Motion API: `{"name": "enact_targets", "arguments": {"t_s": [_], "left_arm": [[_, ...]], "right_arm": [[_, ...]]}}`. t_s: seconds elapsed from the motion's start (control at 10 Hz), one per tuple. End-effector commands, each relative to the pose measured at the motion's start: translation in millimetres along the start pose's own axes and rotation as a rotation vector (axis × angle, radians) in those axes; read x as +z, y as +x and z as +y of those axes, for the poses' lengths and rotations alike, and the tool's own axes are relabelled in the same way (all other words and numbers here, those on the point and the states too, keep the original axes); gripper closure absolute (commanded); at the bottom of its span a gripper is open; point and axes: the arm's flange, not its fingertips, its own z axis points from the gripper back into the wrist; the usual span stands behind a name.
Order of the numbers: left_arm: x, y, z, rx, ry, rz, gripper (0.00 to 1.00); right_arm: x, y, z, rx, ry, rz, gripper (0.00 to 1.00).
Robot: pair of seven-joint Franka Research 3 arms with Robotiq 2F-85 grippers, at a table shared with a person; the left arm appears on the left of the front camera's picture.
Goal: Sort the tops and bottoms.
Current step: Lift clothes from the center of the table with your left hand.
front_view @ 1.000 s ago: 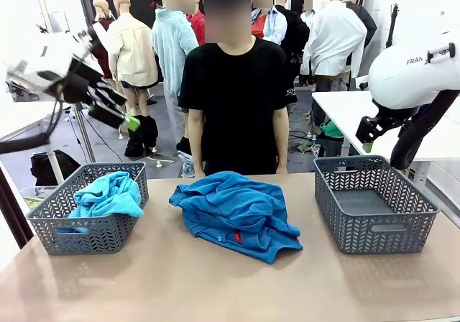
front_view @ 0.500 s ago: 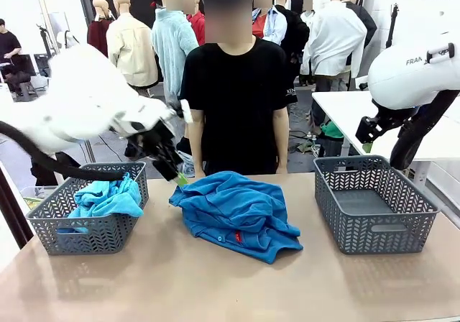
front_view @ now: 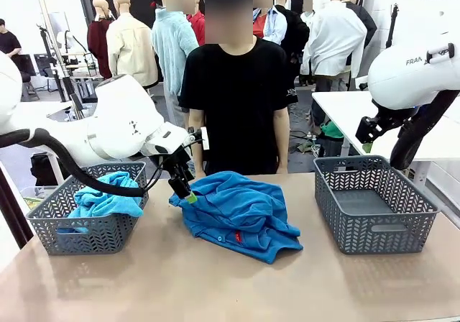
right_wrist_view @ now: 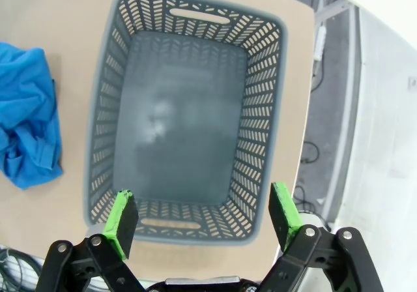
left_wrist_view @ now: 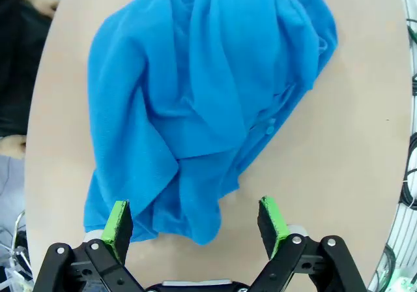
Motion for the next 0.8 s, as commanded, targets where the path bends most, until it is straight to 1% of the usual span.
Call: {"name": "enact_targets", "arguments": {"t_s": [0.0,0.1,0.3,0.4,0.6,0.7], "left_arm": [[-9,-3,10,-0.017,-0.008,-0.017,0.0],[-18,-8,9,-0.012,-0.017,-0.001,0.0],[-32,-12,10,-0.031,0.044,0.008,0.0],[-35,-13,10,-0.04,0.044,0.009,0.0],[-40,-16,9,-0.035,0.001,0.001,0.0],[-43,-16,10,-0.038,0.006,0.004,0.02]], "right_arm": [[1,3,0,-0.009,-0.02,0.01,0.0],[1,3,0,-0.009,-0.02,0.01,0.0],[1,3,0,-0.009,-0.02,0.01,0.0],[1,3,0,-0.009,-0.02,0.01,0.0],[1,3,0,-0.009,-0.02,0.01,0.0],[1,3,0,-0.009,-0.02,0.01,0.0]]}}
